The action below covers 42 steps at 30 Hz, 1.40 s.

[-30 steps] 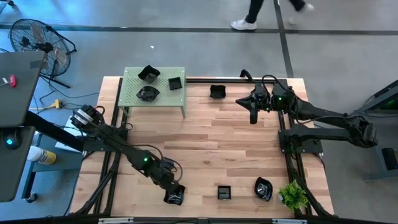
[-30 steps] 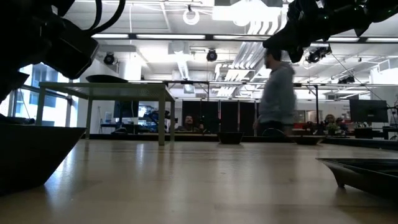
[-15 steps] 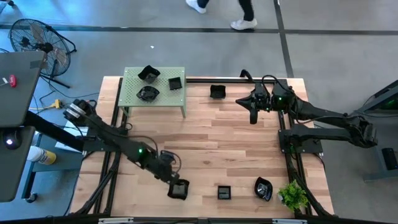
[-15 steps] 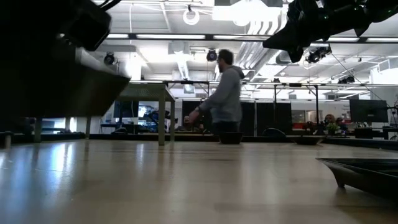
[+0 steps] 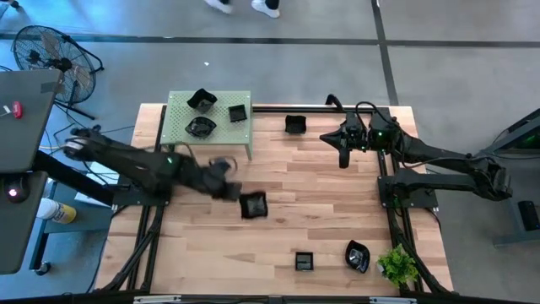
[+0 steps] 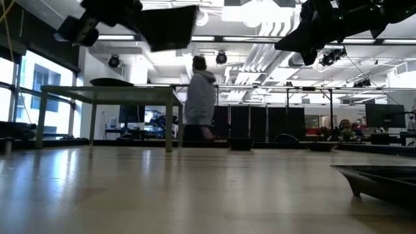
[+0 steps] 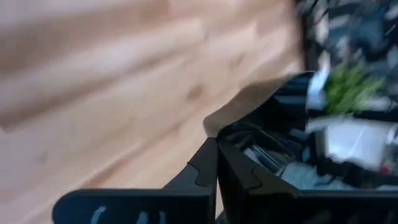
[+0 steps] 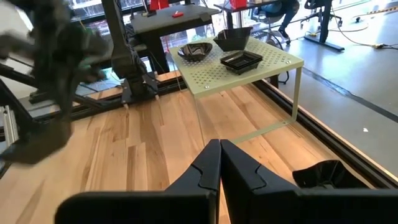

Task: Pick & Place Mini shaped plates
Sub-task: Stack the black distorted square plate on top of the stacked black distorted square plate on the shelf

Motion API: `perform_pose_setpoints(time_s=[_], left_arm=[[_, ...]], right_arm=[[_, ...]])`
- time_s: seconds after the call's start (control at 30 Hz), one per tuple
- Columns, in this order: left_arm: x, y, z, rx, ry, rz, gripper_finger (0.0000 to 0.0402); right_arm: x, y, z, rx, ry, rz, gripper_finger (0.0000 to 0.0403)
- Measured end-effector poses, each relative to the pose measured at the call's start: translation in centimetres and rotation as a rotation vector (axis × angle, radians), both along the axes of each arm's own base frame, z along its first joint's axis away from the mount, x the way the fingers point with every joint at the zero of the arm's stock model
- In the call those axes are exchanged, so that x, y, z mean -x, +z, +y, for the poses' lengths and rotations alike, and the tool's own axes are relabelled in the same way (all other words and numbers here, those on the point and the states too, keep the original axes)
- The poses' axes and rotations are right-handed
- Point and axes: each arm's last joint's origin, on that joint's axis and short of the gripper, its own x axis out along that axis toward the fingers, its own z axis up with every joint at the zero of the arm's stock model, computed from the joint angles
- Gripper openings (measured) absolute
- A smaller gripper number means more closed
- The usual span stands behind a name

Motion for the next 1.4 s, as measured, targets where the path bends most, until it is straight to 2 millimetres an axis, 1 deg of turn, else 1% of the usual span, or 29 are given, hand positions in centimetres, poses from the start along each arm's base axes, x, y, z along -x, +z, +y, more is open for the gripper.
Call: perform_pose_setpoints(time_s=[0.17,0.3,0.4,0.47,0.57,0.63,0.8,0.9,1.13,1.27,1.4], left_arm=[[2.1,4.4,4.8,-0.063,0.167,-0.040,0.0000],[4.4,7.5,8.7,-0.125,0.294,-0.004,0.0000],[6.4,9.2,11.6,-0.167,0.392,0.051,0.0000],[7.7,10.4,13.4,-0.194,0.461,0.047,0.0000],[9.6,11.3,15.9,-0.204,0.565,0.039,0.0000],[10.8,11.5,17.4,-0.192,0.631,0.032,0.0000],[13.7,11.0,20.4,-0.164,0.753,0.079,0.0000],[14.5,10.5,22.0,-0.163,0.774,0.115,0.0000],[14.8,8.8,24.8,-0.135,0.750,0.200,0.0000],[14.7,8.2,25.1,-0.110,0.737,0.241,0.0000],[14.6,8.2,25.4,-0.103,0.778,0.234,0.0000]], right_arm=[[0.0,0.0,0.0,0.000,0.000,0.000,0.0002],[0.0,0.0,0.0,0.000,0.000,-0.003,0.0002],[0.0,0.1,0.0,0.000,0.000,-0.005,0.0002],[0.0,0.1,0.0,0.000,0.000,-0.005,0.0001],[0.0,0.0,0.0,-0.007,-0.002,-0.006,0.0001],[0.0,0.0,0.0,-0.015,-0.003,-0.008,0.0002],[0.0,0.0,0.0,-0.014,0.000,-0.008,0.0001],[0.0,0.0,0.0,-0.008,0.001,-0.006,0.0002],[0.0,0.0,0.0,0.011,0.005,-0.002,0.0001],[0.0,0.0,0.0,0.010,0.005,0.000,0.0002],[0.0,0.0,0.0,0.017,0.007,0.003,0.0002]])
